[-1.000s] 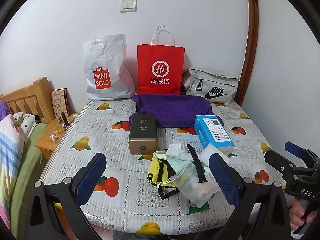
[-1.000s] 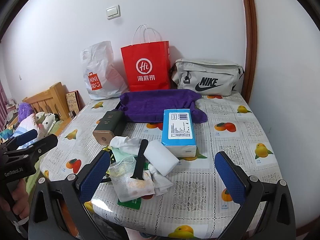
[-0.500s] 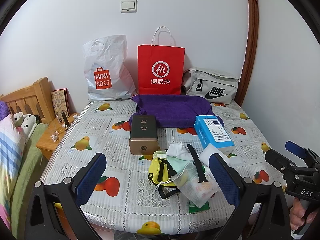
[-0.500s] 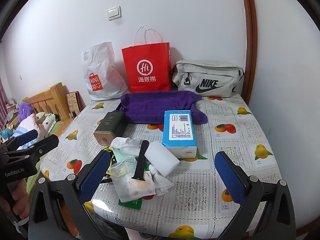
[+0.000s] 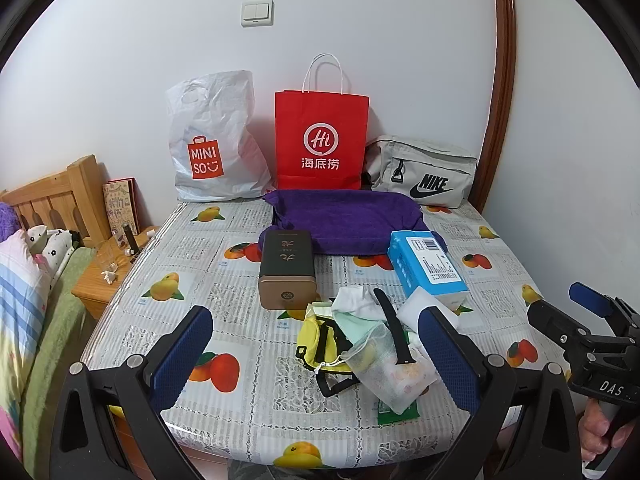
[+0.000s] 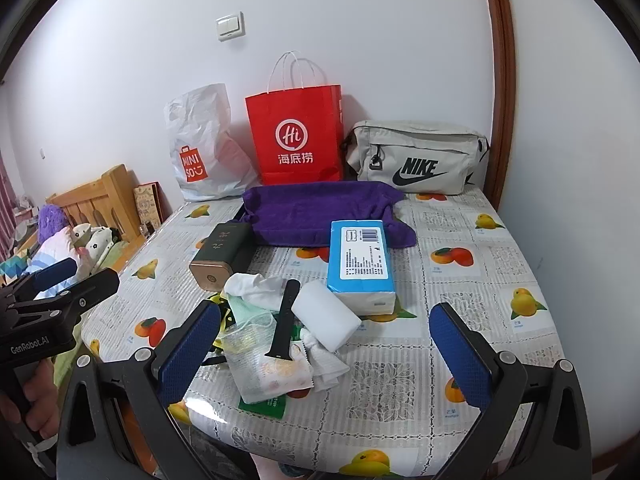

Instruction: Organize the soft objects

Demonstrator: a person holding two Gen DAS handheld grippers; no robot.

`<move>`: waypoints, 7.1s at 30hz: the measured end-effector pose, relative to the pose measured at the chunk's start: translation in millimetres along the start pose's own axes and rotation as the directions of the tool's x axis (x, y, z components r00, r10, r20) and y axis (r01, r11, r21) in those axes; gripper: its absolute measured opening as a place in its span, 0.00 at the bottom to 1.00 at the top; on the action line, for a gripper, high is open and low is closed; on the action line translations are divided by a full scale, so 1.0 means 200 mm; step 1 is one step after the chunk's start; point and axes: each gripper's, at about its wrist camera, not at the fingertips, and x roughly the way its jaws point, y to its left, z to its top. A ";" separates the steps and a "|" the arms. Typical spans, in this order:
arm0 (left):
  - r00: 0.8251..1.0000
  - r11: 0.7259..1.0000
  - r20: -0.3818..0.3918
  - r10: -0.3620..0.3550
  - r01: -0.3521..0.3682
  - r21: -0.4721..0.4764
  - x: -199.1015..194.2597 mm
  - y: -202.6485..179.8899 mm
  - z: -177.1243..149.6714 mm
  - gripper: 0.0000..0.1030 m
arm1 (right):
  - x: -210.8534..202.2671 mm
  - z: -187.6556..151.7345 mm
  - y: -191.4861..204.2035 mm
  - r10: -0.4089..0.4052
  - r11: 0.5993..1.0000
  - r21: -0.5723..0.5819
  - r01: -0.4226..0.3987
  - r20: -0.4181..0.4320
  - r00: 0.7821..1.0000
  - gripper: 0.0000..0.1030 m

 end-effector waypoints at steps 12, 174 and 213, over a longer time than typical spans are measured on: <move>1.000 1.000 0.000 0.002 -0.002 0.001 -0.01 0.00 0.00 1.00 | -0.01 0.00 0.01 0.001 1.000 0.001 -0.001 0.004 1.000 1.00; 0.935 0.992 -0.331 -0.127 0.120 -0.040 0.99 0.28 -0.29 0.23 | 0.85 -0.39 -0.22 0.103 0.994 0.003 -0.107 -0.292 0.951 0.47; 0.969 0.989 -0.199 -0.146 0.136 -0.060 0.76 0.28 0.02 0.21 | 0.62 -0.05 -0.21 0.086 0.994 -0.049 -0.094 -0.136 0.987 0.35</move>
